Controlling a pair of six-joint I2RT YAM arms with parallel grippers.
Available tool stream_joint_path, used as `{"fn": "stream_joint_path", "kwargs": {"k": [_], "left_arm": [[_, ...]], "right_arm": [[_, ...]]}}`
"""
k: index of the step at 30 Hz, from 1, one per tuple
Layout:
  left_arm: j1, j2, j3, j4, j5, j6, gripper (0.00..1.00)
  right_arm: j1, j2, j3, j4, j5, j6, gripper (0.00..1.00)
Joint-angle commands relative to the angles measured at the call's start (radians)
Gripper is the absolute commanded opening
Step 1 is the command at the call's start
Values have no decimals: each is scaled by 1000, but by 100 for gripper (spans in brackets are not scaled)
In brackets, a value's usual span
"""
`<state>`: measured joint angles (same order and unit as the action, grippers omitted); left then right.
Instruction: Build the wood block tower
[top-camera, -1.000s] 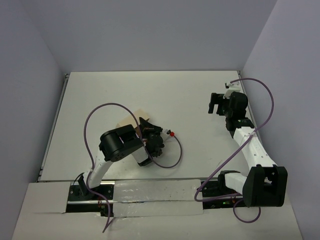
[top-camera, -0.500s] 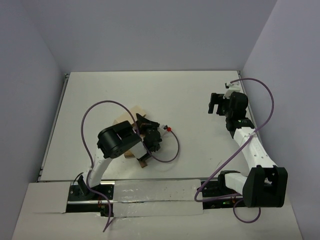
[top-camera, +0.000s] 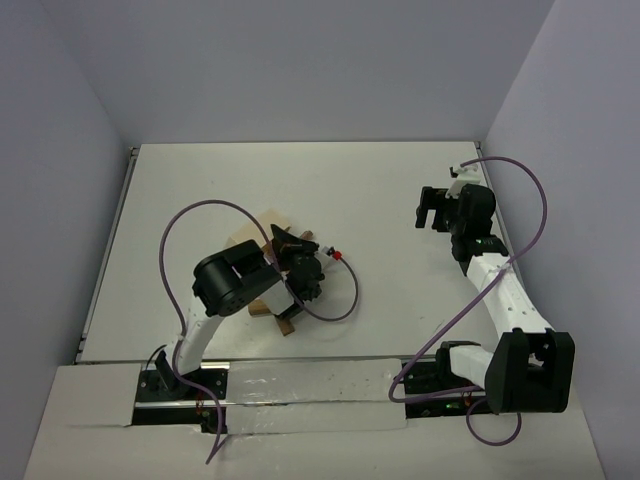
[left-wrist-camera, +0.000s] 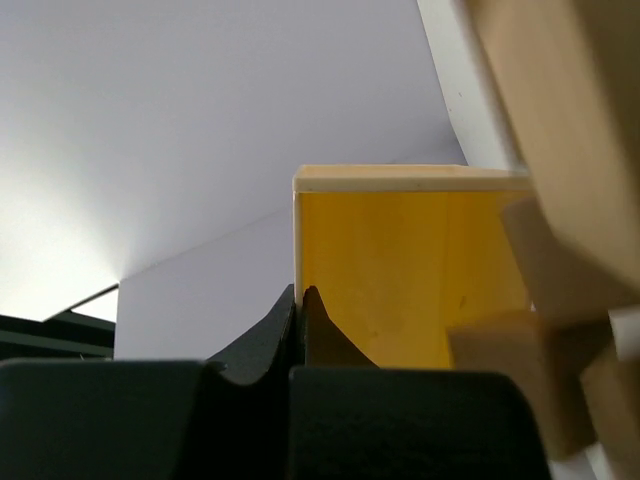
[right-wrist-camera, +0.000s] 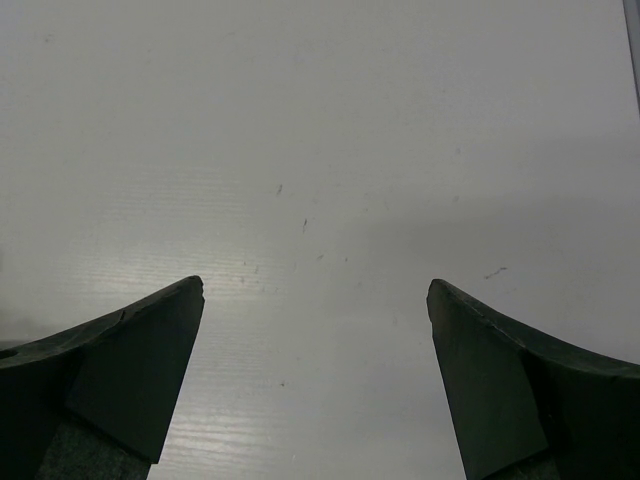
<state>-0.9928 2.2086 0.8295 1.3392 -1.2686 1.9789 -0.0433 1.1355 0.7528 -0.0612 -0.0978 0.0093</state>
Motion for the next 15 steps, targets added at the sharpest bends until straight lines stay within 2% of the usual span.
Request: {"fn": "stream_joint_path", "kwargs": {"k": [1,3,8,12,13,15], "left_arm": [[-37,-38,13,522,2,52,0],[1,-34,41,521,-1,67,0],[-28,-43,34,522,3,64,0],[55,-79,74,516,-9,64,0],[66,-94,78,495,-16,50,0],[87,-166,77,333,-30,-70,0]], "right_arm": [[-6,-7,45,-3,2,5,100],[-6,-13,36,7,3,3,100],[-4,-8,35,3,-11,3,100],[-6,-11,28,9,-11,1,100],[-6,-13,28,9,-14,3,100],[-4,-7,29,9,-21,2,100]]}}
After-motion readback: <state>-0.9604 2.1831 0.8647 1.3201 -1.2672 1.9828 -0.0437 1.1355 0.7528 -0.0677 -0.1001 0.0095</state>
